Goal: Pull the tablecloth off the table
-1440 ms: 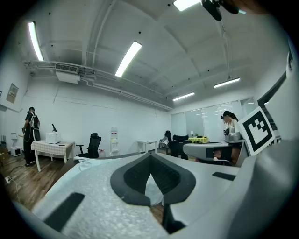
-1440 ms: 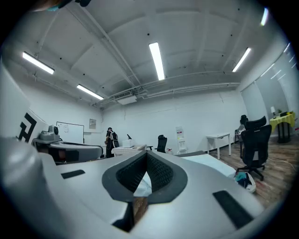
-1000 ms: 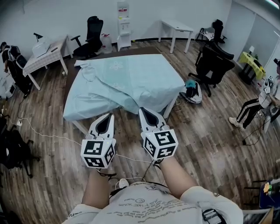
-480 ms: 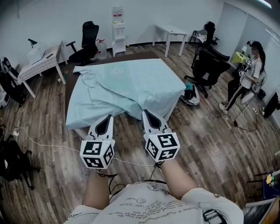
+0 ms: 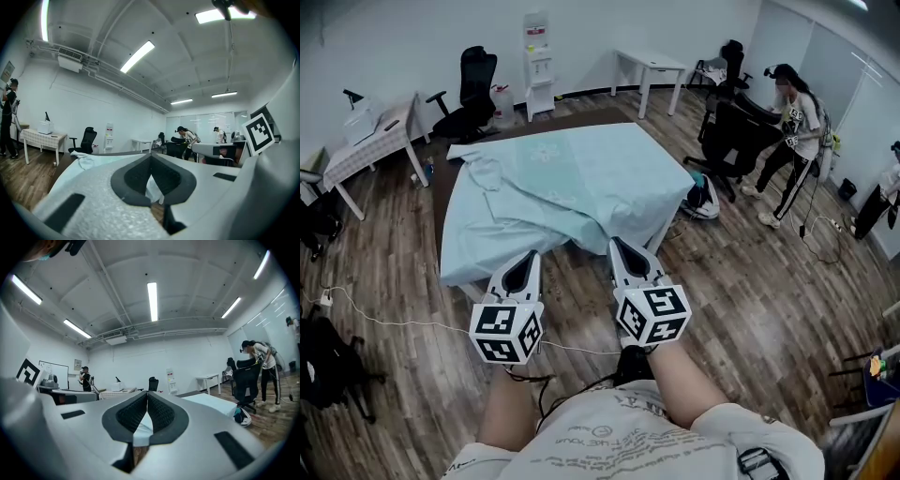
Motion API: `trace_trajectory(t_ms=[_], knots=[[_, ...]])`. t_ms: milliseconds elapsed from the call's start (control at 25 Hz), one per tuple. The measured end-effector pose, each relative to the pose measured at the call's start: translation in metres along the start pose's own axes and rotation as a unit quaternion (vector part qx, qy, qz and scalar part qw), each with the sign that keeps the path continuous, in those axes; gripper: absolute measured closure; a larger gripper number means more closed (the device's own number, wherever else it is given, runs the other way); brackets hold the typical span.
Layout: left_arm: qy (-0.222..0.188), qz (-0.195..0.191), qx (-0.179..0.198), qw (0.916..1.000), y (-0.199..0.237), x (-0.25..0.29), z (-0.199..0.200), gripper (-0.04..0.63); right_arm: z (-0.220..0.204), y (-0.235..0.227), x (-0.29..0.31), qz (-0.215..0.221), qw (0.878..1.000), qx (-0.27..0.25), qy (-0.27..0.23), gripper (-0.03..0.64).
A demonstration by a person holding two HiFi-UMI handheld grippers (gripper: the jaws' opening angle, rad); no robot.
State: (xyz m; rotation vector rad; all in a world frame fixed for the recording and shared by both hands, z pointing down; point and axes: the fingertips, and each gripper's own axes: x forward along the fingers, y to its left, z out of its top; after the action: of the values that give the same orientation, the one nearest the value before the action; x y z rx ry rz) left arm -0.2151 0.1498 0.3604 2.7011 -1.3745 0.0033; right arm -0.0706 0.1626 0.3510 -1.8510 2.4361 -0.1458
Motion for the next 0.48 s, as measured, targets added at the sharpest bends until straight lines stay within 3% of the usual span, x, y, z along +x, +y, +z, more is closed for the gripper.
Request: trace_trajectory(t_ms=[240, 480], knots=[[0.0, 0.006, 0.004, 1.0, 0.017, 0.02, -0.006, 0.581, -0.003, -0.016, 0.024, -0.004, 1.0, -0.001, -0.01, 0.603], [0.004, 0.018, 0.012, 0.9998, 0.032, 0.075, -0.01, 0.581, -0.007, -0.059, 0.073, -0.001, 1.0, -0.003, -0.016, 0.603]])
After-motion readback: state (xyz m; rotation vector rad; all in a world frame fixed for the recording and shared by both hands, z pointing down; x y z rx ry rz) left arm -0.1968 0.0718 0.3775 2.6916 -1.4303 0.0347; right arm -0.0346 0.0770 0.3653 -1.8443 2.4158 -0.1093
